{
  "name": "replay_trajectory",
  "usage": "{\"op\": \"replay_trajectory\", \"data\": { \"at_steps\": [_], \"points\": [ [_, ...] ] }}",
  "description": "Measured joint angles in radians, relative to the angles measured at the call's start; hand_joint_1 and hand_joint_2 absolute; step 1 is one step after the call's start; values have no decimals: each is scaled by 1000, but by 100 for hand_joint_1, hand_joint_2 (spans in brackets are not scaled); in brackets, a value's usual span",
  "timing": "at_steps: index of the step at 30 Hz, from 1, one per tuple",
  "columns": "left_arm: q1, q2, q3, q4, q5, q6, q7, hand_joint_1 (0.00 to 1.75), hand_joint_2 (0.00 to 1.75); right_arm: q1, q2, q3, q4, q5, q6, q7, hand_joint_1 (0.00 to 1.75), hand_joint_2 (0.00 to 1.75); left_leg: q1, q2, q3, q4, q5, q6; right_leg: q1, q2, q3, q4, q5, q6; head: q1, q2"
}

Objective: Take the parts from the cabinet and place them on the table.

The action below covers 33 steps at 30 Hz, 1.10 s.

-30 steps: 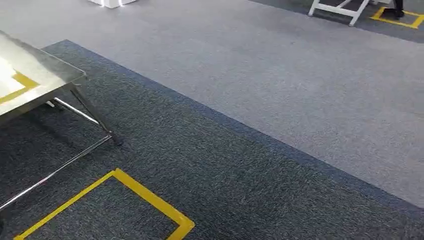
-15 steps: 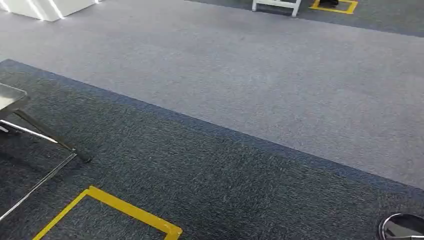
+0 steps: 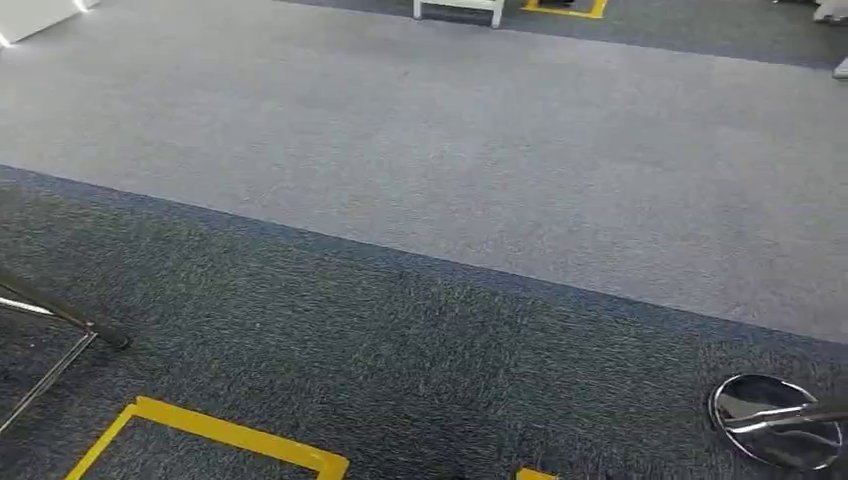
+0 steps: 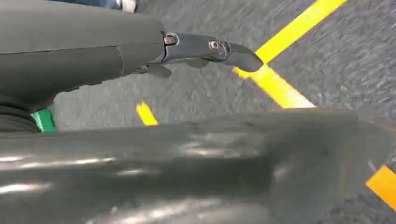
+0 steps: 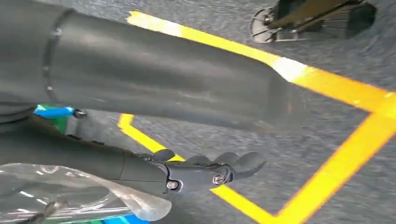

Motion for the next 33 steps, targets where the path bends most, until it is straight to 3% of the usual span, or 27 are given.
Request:
{"op": "replay_trajectory", "data": {
  "at_steps": [1, 2, 3, 5, 6, 7, 9, 11, 12, 13, 14, 15, 16, 17, 18, 20, 22, 23, 24, 25, 27, 28, 29, 31, 32, 33],
  "points": [
    [-3, -3, 18, -2, 2, 1, 7, 0, 0, 0, -3, 0, 0, 2, 0, 7, 0, 0, 0, 10, 3, 1, -2, -3, 0, -22, 65, -107, 38, -2, 0, 0],
    [-5, -5, 29, -5, -3, 9, 11, 0, 0, -2, -4, 0, 0, 3, 0, 13, 0, 0, -4, 17, 8, 2, -5, -8, 3, -71, 104, -176, 36, -6, 1, 0],
    [-5, -8, 34, -8, -13, 13, 13, 0, 0, -7, -4, 0, 0, 3, 2, 19, 0, 0, -10, 26, 6, 8, -11, -16, 7, -65, 113, -183, 36, -15, -1, 0],
    [-8, -9, 37, -10, -44, 20, 13, 0, 0, -2, -4, 0, 0, -4, 4, 35, 0, 0, -10, 40, 11, 7, -8, -25, 9, -44, 105, -179, 38, -23, -5, 0],
    [-10, -9, 34, -10, -89, 38, 13, 0, 0, 1, -4, 0, 0, -11, 5, 41, 0, 0, -9, 47, 15, 4, -9, -29, 12, -36, 95, -179, 37, -29, -5, 0],
    [-5, -9, 13, -10, -186, 66, 12, 0, 0, 3, -4, -2, 0, -24, 16, 47, 0, 0, -6, 48, 14, 8, -17, -37, 5, -25, 113, -186, 44, -39, -5, 0],
    [9, 2, -77, -9, -407, 66, 0, 0, 0, 2, -4, -12, 0, -43, 46, 50, 0, 0, 0, -22, -11, 85, -77, -44, 4, -10, 108, -187, 50, -51, -14, 0],
    [19, 14, -167, -6, -506, 57, -8, 0, 0, 2, -2, -17, 0, -48, 58, 51, 0, 0, -1, -47, -85, 256, -159, -46, 7, 12, 106, -186, 52, -55, -15, 0],
    [22, 18, -195, -5, -504, 53, -11, 0, 0, 3, -2, -19, 0, -48, 63, 51, 0, 0, -1, -49, -114, 319, -175, -45, 8, 26, 106, -186, 52, -55, -15, 0],
    [26, 23, -217, -4, -495, 46, -26, 0, 0, 4, -2, -20, 0, -48, 75, 51, 0, 0, -1, -50, -123, 330, -163, -43, 9, 42, 107, -186, 52, -55, -14, 0],
    [30, 26, -230, -4, -474, 43, -51, 0, 0, 5, -2, -23, 0, -48, 90, 50, 0, 0, -1, -50, -111, 299, -130, -40, 9, 57, 108, -185, 52, -55, -15, 0],
    [33, 26, -237, -4, -456, 46, -71, 0, 0, 6, -2, -27, 0, -48, 97, 46, 0, 0, -1, -55, -84, 231, -83, -37, 10, 71, 111, -185, 52, -55, -15, 0],
    [34, 27, -241, -4, -449, 53, -85, 0, 0, 6, -2, -29, 0, -48, 102, 42, 0, 0, -1, -69, -46, 136, -29, -31, 10, 85, 113, -184, 52, -55, -15, 0],
    [34, 28, -246, -4, -449, 58, -96, 0, 0, 6, -2, -31, 0, -48, 104, 39, 0, 0, -1, -111, -15, 52, 10, -25, 10, 96, 111, -183, 52, -54, -15, 0],
    [34, 30, -251, -3, -449, 61, -101, 0, 0, 3, 0, -34, 0, -48, 105, 37, 0, 0, 2, -138, -7, 28, -2, -21, 16, 104, 106, -175, 49, -48, -13, 0],
    [32, 30, -261, -3, -449, 64, -106, 0, 0, 4, 0, -35, 0, -48, 106, 36, 0, 0, -3, -125, -6, 21, -7, -23, 7, 124, 92, -176, 55, -35, -13, 0],
    [31, 30, -267, -3, -448, 65, -106, 0, 0, 11, 0, -37, 0, -48, 106, 36, 0, 0, -2, -106, -3, 10, 1, -12, 6, 142, 76, -180, 58, -20, -13, 0],
    [31, 31, -269, -3, -448, 66, -106, 0, 0, 14, 0, -38, 0, -48, 106, 36, 0, 0, 2, -87, 0, 2, 6, -6, 5, 108, 73, -160, 45, -21, -13, 0],
    [30, 31, -272, -3, -448, 67, -107, 0, 0, 12, 0, -39, 0, -48, 107, 37, 0, 0, 1, -80, -1, -1, 8, 2, 8, 60, 47, -113, 12, -19, -7, 0],
    [33, 31, -273, -3, -448, 67, -108, 0, 0, 8, 0, -40, 0, -48, 107, 36, 0, 0, -1, -65, -3, 0, 8, 3, 7, 34, 9, -37, -29, -15, -5, 0],
    [37, 31, -274, -3, -448, 67, -108, 0, 0, 5, 0, -41, 0, -48, 108, 36, 0, 0, -3, -34, -4, 0, 7, 4, 4, 17, -64, 113, -90, -7, -6, 0],
    [38, 31, -274, -3, -447, 67, -108, 0, 0, 5, 0, -41, 0, -48, 108, 36, 0, 0, -3, -20, -4, 0, 6, 3, 2, 14, -76, 142, -90, -4, -6, 0],
    [37, 31, -275, -3, -447, 67, -108, 0, 0, 8, 0, -42, 0, -48, 108, 36, 0, 0, -3, -10, -5, 0, 6, 3, 1, 11, -64, 123, -69, -2, -6, 0],
    [34, 31, -279, -3, -448, 67, -108, 0, 0, 11, 0, -42, 0, -48, 108, 36, 0, 0, -3, 11, -2, 1, 2, -3, -3, -6, 32, -48, 15, -1, -6, 0],
    [34, 30, -280, -3, -448, 67, -108, 0, 0, 10, 0, -42, 0, -48, 108, 36, 0, 0, -4, 20, 3, 4, -1, -8, -3, -42, 86, -139, 44, -2, -6, 0],
    [35, 32, -281, -3, -448, 67, -109, 0, 0, 5, 0, -42, 0, -48, 108, 36, 0, 0, -13, 26, 3, 7, -6, -15, 4, -86, 104, -175, 27, -8, -4, 0]
  ]
}}
